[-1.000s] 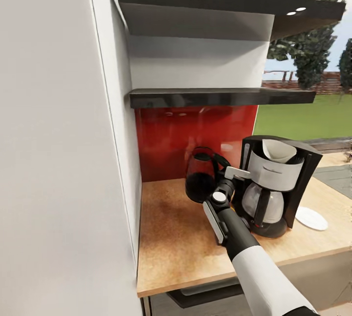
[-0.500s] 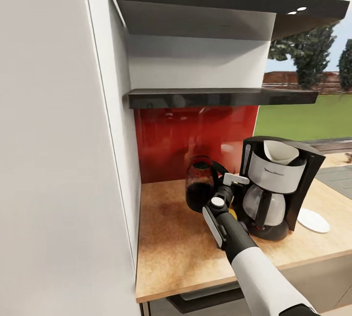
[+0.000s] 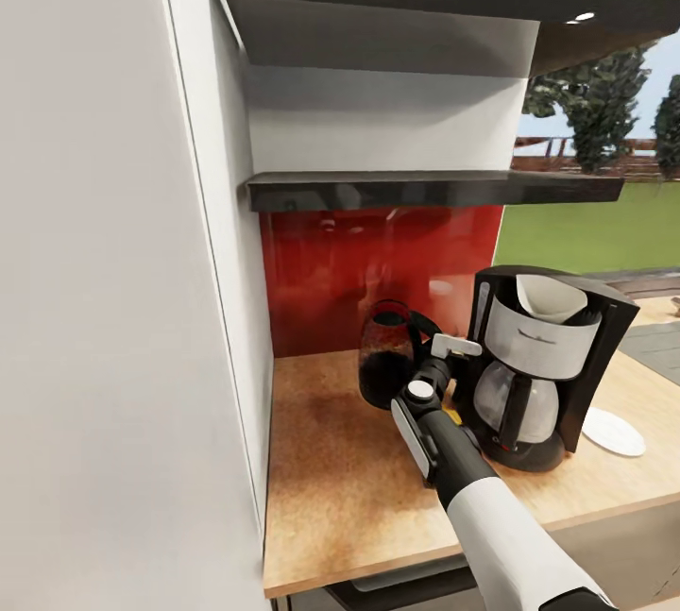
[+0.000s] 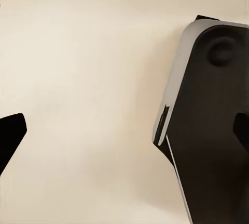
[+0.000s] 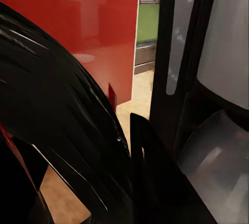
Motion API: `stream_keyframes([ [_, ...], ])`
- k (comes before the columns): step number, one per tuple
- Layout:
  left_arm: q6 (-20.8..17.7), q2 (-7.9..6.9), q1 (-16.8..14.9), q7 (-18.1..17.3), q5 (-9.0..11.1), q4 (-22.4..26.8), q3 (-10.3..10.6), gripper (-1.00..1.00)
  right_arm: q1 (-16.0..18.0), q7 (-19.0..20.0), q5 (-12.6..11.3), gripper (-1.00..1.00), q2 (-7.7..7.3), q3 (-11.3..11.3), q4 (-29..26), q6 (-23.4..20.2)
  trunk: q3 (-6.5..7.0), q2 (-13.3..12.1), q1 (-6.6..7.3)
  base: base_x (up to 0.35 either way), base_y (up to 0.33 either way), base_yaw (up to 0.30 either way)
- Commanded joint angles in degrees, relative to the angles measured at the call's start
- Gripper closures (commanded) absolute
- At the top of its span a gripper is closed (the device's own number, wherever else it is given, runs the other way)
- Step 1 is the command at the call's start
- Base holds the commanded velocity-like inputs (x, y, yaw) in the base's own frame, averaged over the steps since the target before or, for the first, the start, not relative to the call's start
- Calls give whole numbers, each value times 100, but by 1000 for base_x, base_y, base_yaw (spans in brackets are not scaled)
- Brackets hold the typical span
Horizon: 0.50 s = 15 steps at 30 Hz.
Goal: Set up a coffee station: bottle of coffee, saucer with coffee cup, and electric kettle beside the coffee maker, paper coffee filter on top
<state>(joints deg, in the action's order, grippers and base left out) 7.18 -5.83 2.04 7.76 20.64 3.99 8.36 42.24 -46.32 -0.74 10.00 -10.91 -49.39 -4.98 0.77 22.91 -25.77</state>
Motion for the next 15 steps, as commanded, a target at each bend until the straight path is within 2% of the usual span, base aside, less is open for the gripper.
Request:
stream_keyframes([
  [1,3,1,7,24,45,14,49,-100,3,-53,22,100,0,-16,-8,-55,0,3,-3,48,19,0],
  [6,3,5,8,24,45,14,52,-100,3,-53,22,100,0,-16,-10,-56,0,3,-3,14,6,0],
  [9,-20,9,29,24,27,6,75,-100,-3,-40,-179,100,0,79,99,40,-1,4,-3,0,0,0],
  [15,-40,9,33,24,36,6,68,-100,-5,-52,-137,100,0,-17,-32,-67,-1,4,-3,83,0,0],
])
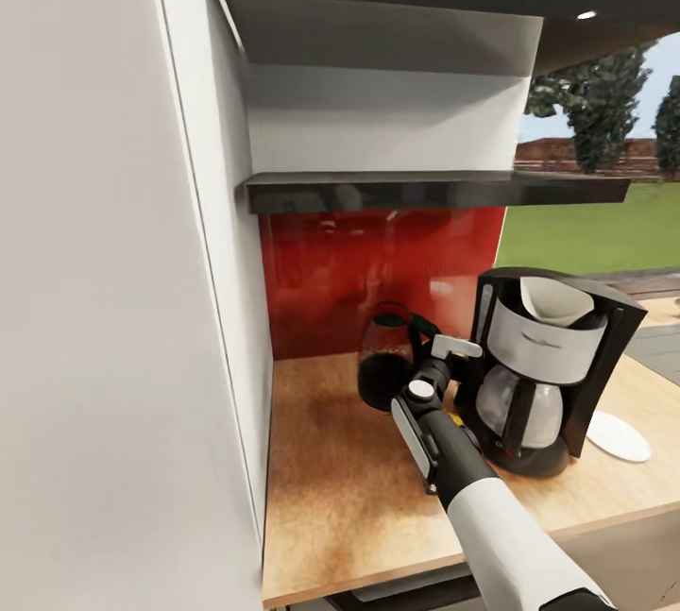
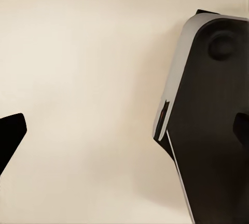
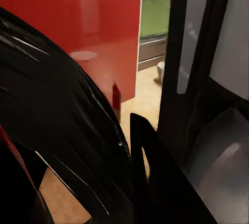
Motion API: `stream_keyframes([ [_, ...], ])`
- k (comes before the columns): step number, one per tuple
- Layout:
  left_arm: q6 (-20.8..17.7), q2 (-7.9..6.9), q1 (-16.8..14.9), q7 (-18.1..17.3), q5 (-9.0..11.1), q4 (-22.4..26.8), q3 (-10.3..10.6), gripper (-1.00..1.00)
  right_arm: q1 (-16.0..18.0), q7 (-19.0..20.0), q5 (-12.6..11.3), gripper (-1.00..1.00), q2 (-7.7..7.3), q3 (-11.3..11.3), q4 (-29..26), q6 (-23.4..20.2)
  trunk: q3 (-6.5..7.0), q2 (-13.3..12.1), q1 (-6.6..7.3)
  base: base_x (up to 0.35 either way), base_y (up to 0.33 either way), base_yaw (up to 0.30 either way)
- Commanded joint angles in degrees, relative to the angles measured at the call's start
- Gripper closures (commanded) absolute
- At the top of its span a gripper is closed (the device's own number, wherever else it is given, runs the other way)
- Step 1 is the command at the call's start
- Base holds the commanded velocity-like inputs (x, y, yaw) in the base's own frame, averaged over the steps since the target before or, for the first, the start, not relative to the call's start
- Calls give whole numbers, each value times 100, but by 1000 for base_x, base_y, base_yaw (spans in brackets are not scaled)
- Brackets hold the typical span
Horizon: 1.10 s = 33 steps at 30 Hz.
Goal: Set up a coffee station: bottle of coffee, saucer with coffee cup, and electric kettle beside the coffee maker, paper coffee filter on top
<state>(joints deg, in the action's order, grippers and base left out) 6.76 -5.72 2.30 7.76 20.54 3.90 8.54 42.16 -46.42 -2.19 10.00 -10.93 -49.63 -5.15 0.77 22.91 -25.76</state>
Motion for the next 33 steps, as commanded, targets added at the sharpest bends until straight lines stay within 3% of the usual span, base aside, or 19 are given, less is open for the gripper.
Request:
stream_keyframes([
  [1,1,-2,7,24,46,15,51,-100,3,-42,19,100,0,-20,-10,-60,0,3,-3,248,57,0],
  [6,11,-7,8,24,46,15,50,-100,3,-43,37,100,0,-23,-18,-68,0,3,-3,256,73,0],
  [14,4,1,8,24,46,23,44,-100,0,-42,61,100,0,-15,-10,-66,0,3,-3,19,5,0],
  [22,-17,4,8,24,46,18,51,-100,-5,-42,112,100,0,-11,6,28,-144,324,-179,0,0,0],
  [26,-17,1,8,24,46,22,51,-100,-8,-43,-389,100,0,-6,6,47,-216,484,-267,0,0,0],
  [33,-16,1,8,24,46,17,52,-100,-15,-47,-518,100,0,-5,6,49,-341,765,-421,0,0,-6],
])
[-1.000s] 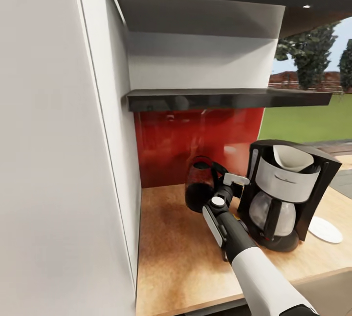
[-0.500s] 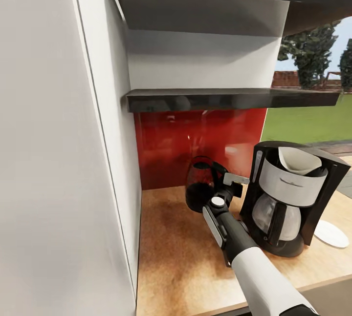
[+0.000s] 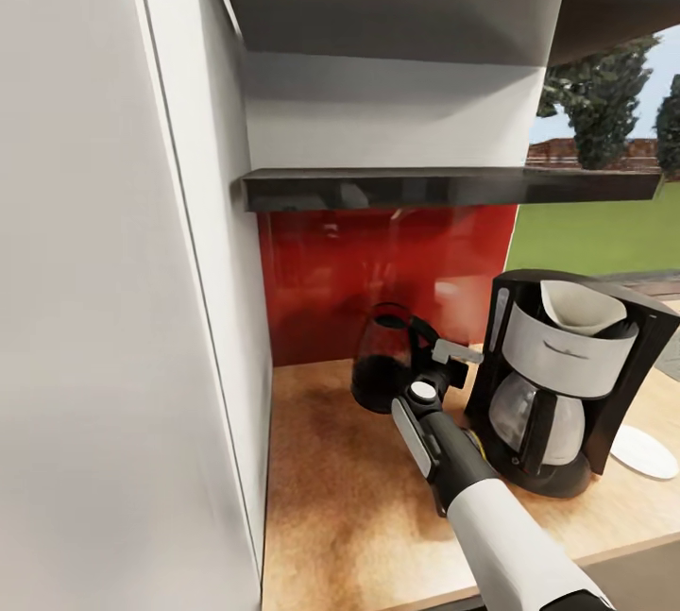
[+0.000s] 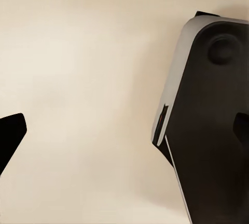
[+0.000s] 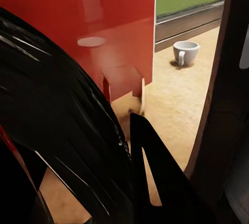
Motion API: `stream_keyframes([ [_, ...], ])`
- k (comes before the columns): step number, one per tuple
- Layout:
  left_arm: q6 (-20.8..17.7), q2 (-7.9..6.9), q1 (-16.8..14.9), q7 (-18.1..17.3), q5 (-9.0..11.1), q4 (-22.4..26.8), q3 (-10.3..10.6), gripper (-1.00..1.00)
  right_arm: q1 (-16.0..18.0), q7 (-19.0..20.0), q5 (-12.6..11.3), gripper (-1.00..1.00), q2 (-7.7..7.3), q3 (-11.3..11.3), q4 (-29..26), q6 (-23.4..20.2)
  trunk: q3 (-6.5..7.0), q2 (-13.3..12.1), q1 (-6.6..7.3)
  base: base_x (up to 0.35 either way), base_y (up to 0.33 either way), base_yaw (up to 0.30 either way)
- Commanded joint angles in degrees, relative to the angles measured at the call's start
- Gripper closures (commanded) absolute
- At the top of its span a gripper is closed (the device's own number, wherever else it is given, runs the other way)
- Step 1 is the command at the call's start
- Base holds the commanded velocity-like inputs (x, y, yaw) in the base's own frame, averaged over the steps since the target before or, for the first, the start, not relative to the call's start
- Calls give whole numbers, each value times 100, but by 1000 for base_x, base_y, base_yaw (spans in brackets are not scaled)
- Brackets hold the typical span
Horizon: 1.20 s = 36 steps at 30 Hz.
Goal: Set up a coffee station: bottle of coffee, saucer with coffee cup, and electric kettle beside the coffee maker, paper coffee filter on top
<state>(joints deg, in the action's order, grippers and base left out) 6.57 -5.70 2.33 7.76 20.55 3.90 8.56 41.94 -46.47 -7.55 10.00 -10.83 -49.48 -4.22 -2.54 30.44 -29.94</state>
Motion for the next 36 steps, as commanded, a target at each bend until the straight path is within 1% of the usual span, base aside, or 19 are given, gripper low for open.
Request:
stream_keyframes([
  [1,4,-2,4,24,46,18,50,-100,7,-43,18,100,0,-15,-9,-44,-11,12,-3,0,0,-104],
  [5,6,-2,4,24,46,14,50,-100,7,-45,17,100,0,-23,-8,-42,-11,12,-3,0,0,-190],
  [10,2,-8,4,24,46,14,50,-100,7,-46,13,100,0,-24,-12,-42,-102,213,-113,0,0,-34],
  [15,2,-10,4,24,46,14,50,-100,7,-46,15,100,0,-33,-9,-44,-221,413,-223,0,0,-1],
  [23,8,-10,4,24,46,14,50,-100,7,-41,13,100,0,-33,-9,-44,-240,413,-223,0,0,0],
  [27,4,-10,4,24,45,14,50,-100,7,-41,17,100,0,-33,-9,-44,-317,574,-311,0,0,0],
  [36,2,-8,4,24,46,14,50,-100,7,-42,17,100,0,-31,-17,-44,-555,935,-508,0,0,0],
])
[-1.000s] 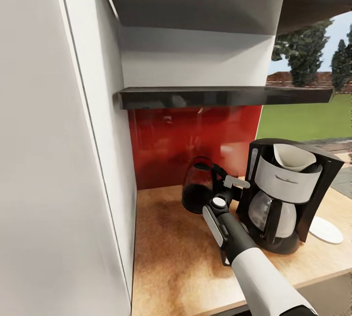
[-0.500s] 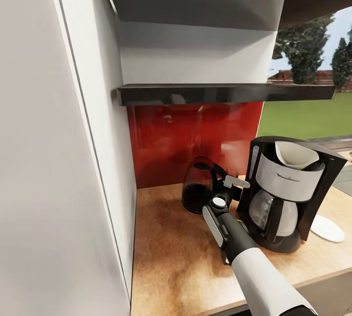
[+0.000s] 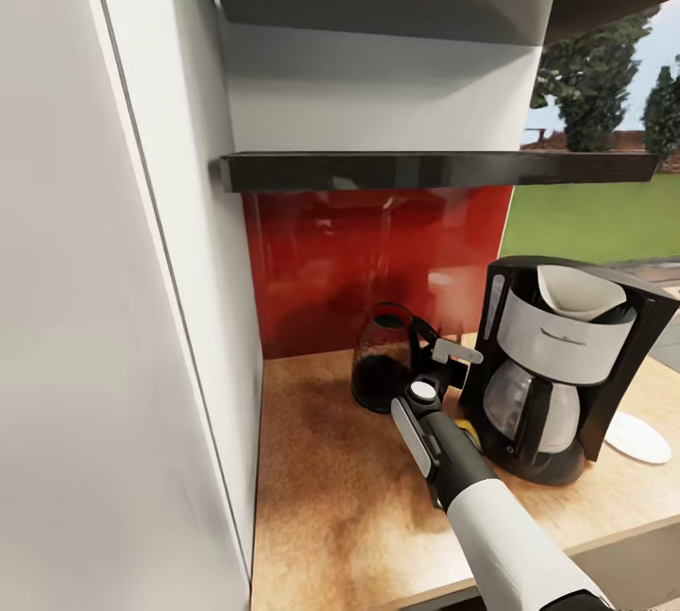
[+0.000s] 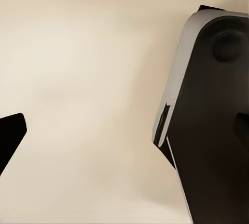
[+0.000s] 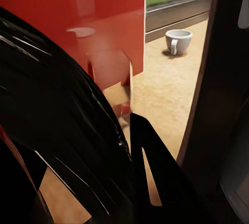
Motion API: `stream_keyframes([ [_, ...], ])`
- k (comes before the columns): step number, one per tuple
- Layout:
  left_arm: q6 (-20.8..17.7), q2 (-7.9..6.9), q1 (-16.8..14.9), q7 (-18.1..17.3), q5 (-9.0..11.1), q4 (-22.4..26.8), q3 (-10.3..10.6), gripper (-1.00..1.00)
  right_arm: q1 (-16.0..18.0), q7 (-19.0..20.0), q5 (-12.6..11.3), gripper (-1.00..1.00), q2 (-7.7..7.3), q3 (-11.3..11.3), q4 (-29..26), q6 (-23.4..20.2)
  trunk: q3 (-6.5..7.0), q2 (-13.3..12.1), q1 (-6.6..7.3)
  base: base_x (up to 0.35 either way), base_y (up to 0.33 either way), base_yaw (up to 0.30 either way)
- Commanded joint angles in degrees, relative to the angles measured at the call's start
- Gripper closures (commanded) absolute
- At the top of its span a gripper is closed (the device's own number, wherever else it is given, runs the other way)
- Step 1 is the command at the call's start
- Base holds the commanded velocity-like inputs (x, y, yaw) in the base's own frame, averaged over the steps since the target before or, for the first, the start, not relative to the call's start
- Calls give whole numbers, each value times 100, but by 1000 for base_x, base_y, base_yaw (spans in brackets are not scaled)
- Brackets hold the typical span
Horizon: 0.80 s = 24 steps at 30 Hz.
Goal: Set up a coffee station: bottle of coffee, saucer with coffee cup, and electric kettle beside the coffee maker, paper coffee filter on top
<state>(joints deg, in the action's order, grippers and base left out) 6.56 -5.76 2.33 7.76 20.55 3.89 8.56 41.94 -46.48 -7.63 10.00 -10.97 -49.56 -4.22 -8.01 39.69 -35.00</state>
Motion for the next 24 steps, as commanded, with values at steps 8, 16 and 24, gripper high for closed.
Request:
stream_keyframes([
  [8,4,-4,5,24,46,16,49,-100,7,-41,25,100,0,-15,-10,-43,-225,331,-178,0,0,0],
  [16,3,-4,5,24,46,16,49,-100,7,-41,25,100,0,-10,-14,-43,-271,331,-178,0,0,0],
  [24,3,-4,13,24,46,16,49,-100,7,-45,25,100,0,-13,-18,-43,-272,331,-178,0,0,0],
])
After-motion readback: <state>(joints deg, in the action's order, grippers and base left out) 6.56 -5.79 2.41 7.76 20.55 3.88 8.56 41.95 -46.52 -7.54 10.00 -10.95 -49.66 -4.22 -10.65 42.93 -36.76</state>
